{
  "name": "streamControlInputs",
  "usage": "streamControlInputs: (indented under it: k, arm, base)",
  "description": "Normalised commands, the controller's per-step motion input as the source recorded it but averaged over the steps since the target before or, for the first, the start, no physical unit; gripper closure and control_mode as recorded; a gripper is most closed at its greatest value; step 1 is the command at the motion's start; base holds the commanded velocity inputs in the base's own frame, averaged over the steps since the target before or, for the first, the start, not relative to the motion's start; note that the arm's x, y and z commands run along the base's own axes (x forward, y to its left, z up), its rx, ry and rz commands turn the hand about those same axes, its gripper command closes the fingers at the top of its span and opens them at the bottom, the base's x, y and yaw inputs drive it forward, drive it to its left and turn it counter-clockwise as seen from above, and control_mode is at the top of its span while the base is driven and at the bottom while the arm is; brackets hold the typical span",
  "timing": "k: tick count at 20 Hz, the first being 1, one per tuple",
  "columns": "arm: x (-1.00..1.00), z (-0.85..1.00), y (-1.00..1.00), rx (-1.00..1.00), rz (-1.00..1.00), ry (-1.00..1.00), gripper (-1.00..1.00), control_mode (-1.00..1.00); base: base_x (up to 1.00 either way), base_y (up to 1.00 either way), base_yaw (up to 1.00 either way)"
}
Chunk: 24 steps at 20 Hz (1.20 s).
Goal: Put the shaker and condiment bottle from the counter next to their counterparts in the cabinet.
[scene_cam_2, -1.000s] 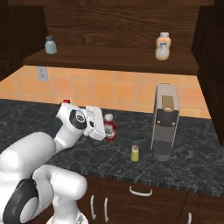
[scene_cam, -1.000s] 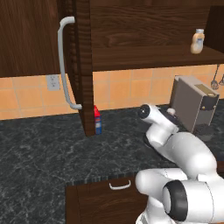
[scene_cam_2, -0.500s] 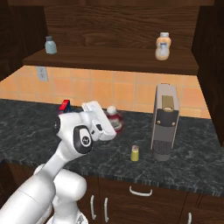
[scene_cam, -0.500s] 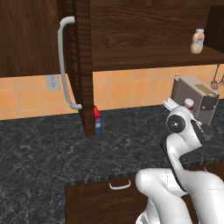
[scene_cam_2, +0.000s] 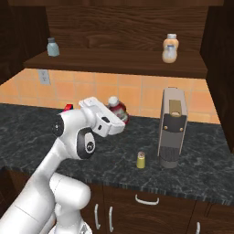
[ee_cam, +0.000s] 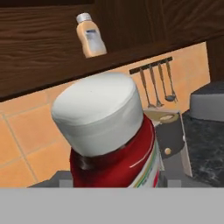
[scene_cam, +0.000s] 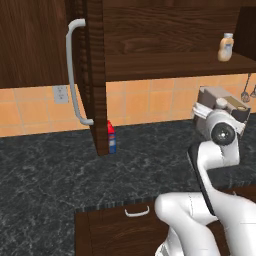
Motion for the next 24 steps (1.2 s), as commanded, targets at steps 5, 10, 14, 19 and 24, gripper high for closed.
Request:
streamControlInputs:
  k: [5, 10, 14, 19, 24]
  arm:
    - [-0.30, 1.00, 0.11, 0.01, 0.07, 0.29, 1.00, -1.00]
    - [-0.10, 1.00, 0.00, 0.02, 0.10, 0.14, 1.00, -1.00]
    - [0.00, 0.50, 0.08, -0.02, 0.09, 0.02, 1.00, -1.00]
    - [0.03, 0.56, 0.00, -0.01, 0.04, -0.25, 1.00, -1.00]
    - [0.16, 0.36, 0.00, 0.00, 0.00, -0.24, 1.00, -1.00]
  base:
    - [0.00, 0.00, 0.00]
    - [0.00, 0.00, 0.00]
    - [0.00, 0.00, 0.00]
    - [0.00, 0.00, 0.00]
    - [0.00, 0.00, 0.00]
